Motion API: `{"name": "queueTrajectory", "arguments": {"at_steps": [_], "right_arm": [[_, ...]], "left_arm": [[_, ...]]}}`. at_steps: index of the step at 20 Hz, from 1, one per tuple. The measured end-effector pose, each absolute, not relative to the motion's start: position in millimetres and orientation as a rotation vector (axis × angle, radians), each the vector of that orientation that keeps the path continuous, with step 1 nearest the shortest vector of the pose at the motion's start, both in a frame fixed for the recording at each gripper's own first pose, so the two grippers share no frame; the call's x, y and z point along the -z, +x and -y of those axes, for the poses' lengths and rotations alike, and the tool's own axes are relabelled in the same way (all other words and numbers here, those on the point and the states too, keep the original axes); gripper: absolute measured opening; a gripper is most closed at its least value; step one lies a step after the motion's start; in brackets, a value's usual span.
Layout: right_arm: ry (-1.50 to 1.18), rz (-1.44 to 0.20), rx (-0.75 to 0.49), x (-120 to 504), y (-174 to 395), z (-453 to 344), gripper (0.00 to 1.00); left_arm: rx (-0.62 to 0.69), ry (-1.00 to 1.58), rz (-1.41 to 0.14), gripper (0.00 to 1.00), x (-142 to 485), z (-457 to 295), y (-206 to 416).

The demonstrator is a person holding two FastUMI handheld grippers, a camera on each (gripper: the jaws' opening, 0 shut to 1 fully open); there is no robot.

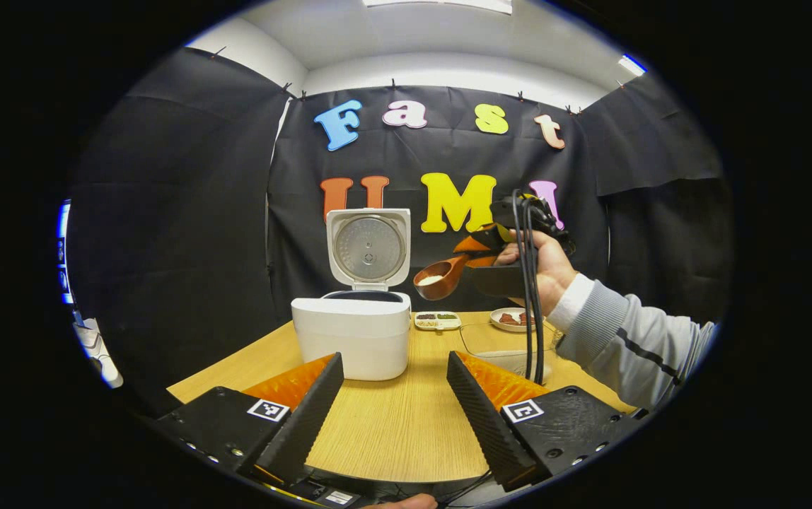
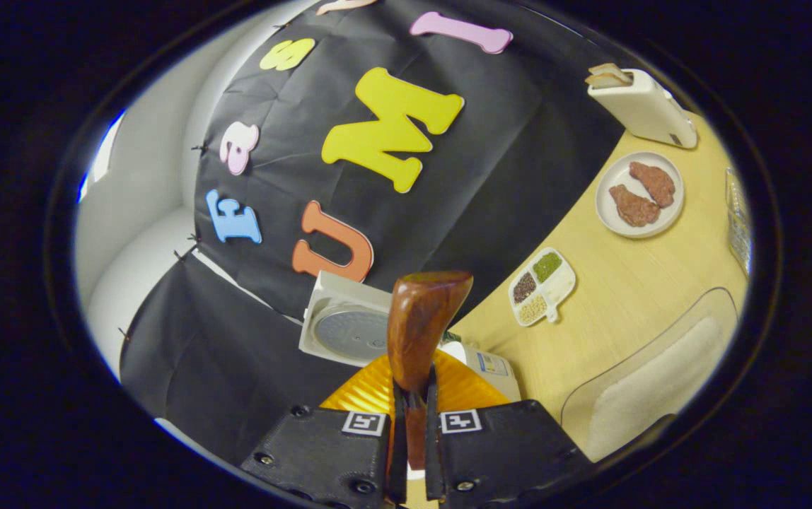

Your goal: Close the left gripper, press the button to open the rice cooker; take a wooden spoon from the chopstick holder with the right hand, scoop a spoonful of rice and pour it into the rice cooker, then put the wooden spoon back into the chopstick holder.

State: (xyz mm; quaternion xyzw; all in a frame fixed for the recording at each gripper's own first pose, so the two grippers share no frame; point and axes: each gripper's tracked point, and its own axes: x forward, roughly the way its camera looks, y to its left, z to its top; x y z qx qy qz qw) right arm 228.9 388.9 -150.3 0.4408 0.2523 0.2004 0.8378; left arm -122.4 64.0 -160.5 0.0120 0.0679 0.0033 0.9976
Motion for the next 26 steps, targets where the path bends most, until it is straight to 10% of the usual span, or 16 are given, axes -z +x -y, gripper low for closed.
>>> {"name": "queueTrajectory", "arguments": {"at_steps": [17, 26], "right_arm": [[0.212, -0.379, -0.488, 151, 290, -537, 0.15], [-0.314, -0.141, -0.562, 147, 264, -568, 0.16]], "left_arm": [[-0.066, 0.051, -0.14, 0.84, 162, -100, -129], [-0.168, 0.047, -0.173, 0.94, 157, -123, -137]]}}
